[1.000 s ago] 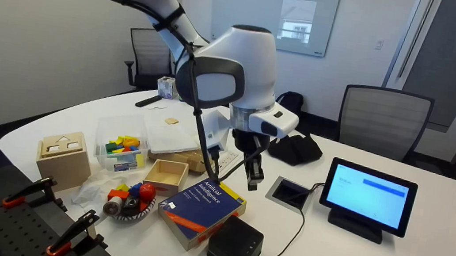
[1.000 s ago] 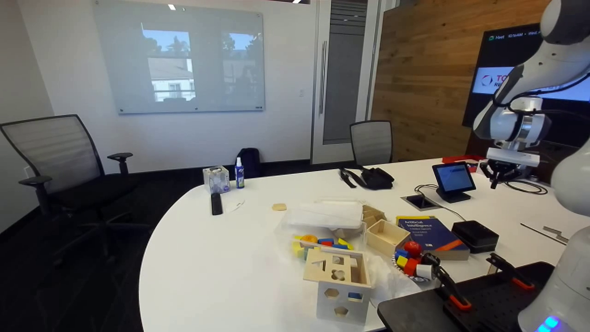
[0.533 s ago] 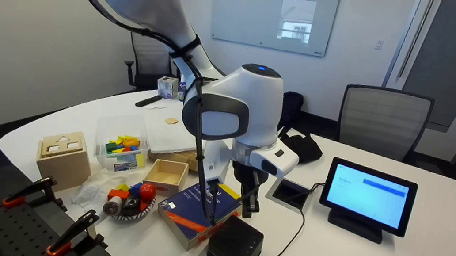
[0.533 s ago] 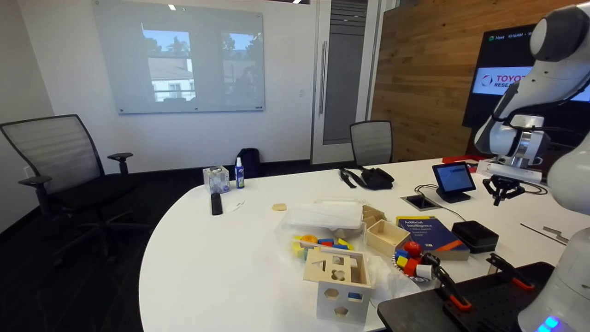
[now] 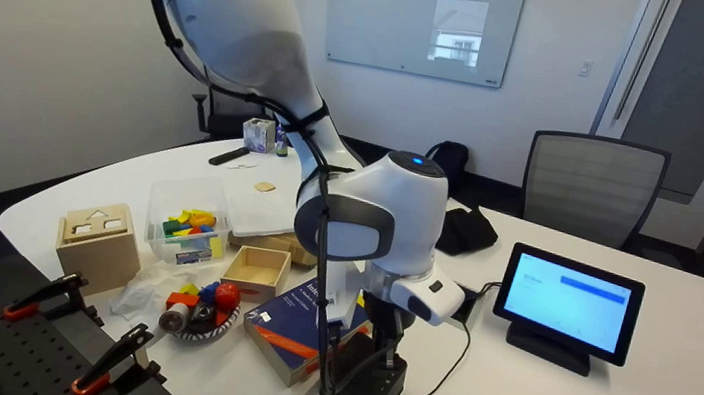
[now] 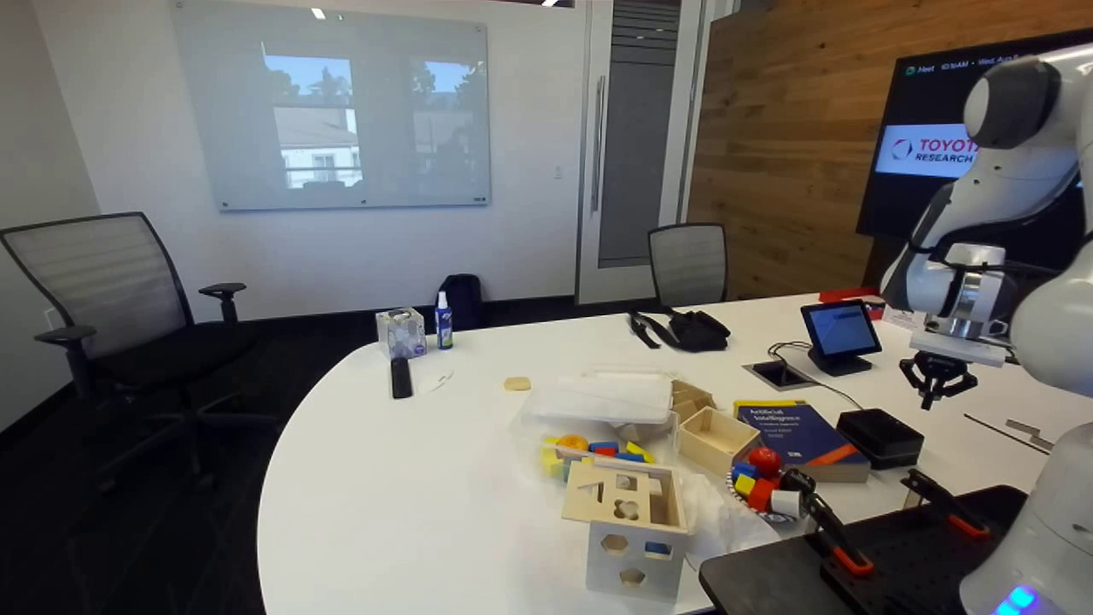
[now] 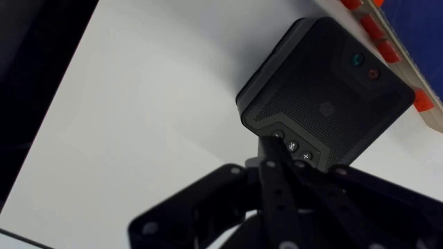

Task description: Press on the

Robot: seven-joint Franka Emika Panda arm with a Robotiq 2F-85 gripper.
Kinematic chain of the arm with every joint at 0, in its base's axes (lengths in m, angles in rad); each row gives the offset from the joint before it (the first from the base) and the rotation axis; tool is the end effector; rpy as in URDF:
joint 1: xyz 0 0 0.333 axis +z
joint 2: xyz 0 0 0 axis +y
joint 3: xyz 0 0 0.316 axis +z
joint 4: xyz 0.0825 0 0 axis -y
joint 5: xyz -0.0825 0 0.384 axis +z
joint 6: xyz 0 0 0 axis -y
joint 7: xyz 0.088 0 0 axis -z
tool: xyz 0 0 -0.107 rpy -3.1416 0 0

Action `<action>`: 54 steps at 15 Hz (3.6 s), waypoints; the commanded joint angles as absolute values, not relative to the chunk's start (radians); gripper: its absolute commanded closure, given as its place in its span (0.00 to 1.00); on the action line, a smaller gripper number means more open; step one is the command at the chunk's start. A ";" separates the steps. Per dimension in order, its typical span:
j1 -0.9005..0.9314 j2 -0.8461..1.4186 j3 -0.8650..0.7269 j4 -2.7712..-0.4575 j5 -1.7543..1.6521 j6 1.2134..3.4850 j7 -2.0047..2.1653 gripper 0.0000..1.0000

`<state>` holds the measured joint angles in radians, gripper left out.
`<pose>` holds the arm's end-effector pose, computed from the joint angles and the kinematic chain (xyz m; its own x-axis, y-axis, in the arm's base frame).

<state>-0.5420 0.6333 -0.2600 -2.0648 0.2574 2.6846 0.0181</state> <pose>0.3976 -0.4265 0.1318 0.5395 -0.8416 0.0251 -0.8418 -0.5386 0.0351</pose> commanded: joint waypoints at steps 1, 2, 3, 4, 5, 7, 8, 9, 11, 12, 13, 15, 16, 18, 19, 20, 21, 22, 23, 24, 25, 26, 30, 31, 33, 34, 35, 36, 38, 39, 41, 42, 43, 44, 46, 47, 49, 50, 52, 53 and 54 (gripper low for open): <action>-0.556 0.693 -0.254 -2.010 0.260 2.678 0.016 1.00; -0.555 0.706 -0.255 -2.001 0.259 2.676 0.020 1.00; -0.553 0.720 -0.255 -1.990 0.257 2.679 0.026 1.00; -0.550 0.730 -0.255 -1.979 0.256 2.675 0.030 1.00; -0.548 0.741 -0.255 -1.968 0.255 2.672 0.034 1.00; -0.542 0.756 -0.257 -1.950 0.251 2.668 0.038 1.00; -0.541 0.763 -0.259 -1.941 0.249 2.666 0.040 1.00; -0.539 0.772 -0.260 -1.932 0.248 2.663 0.043 1.00; -0.535 0.785 -0.260 -1.921 0.248 2.665 0.046 1.00; -0.532 0.792 -0.261 -1.916 0.248 2.664 0.049 1.00; -0.529 0.797 -0.260 -1.913 0.248 2.662 0.051 1.00; -0.521 0.808 -0.258 -1.905 0.248 2.662 0.055 1.00; -0.518 0.813 -0.256 -1.900 0.248 2.660 0.057 1.00; -0.507 0.822 -0.257 -1.889 0.247 2.658 0.063 1.00; -0.503 0.825 -0.257 -1.883 0.248 2.655 0.066 1.00; -0.501 0.828 -0.257 -1.876 0.249 2.651 0.067 1.00; -0.498 0.831 -0.259 -1.870 0.248 2.648 0.071 1.00; -0.498 0.834 -0.260 -1.864 0.249 2.645 0.076 1.00; -0.499 0.835 -0.261 -1.862 0.249 2.642 0.078 1.00; -0.502 0.838 -0.262 -1.860 0.248 2.637 0.077 1.00; -0.505 0.839 -0.263 -1.858 0.249 2.632 0.076 1.00; -0.506 0.841 -0.266 -1.859 0.249 2.630 0.076 1.00; -0.512 0.847 -0.268 -1.859 0.250 2.628 0.076 1.00; -0.511 0.849 -0.269 -1.857 0.250 2.630 0.078 1.00; -0.506 0.855 -0.270 -1.854 0.249 2.637 0.083 1.00; -0.503 0.858 -0.270 -1.852 0.248 2.639 0.086 1.00; -0.499 0.862 -0.271 -1.849 0.247 2.641 0.088 1.00; -0.497 0.864 -0.271 -1.846 0.246 2.642 0.089 1.00; -0.492 0.870 -0.275 -1.842 0.244 2.642 0.093 1.00; -0.490 0.873 -0.278 -1.841 0.241 2.642 0.094 1.00; -0.488 0.877 -0.282 -1.843 0.237 2.645 0.095 1.00; -0.486 0.879 -0.286 -1.845 0.235 2.648 0.097 1.00; -0.485 0.881 -0.288 -1.845 0.234 2.650 0.099 1.00; -0.483 0.883 -0.292 -1.846 0.233 2.652 0.101 1.00; -0.469 0.890 -0.300 -1.847 0.227 2.662 0.117 1.00; -0.464 0.892 -0.301 -1.848 0.226 2.667 0.123 1.00; -0.446 0.904 -0.311 -1.845 0.218 2.675 0.143 1.00; -0.442 0.911 -0.315 -1.842 0.216 2.673 0.148 1.00; -0.435 0.919 -0.324 -1.840 0.212 2.670 0.162 1.00; -0.431 0.922 -0.328 -1.841 0.210 2.669 0.165 1.00; -0.429 0.926 -0.330 -1.844 0.209 2.669 0.171 1.00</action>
<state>-0.4462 0.8693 -0.3119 -1.8635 0.2325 2.6623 0.1230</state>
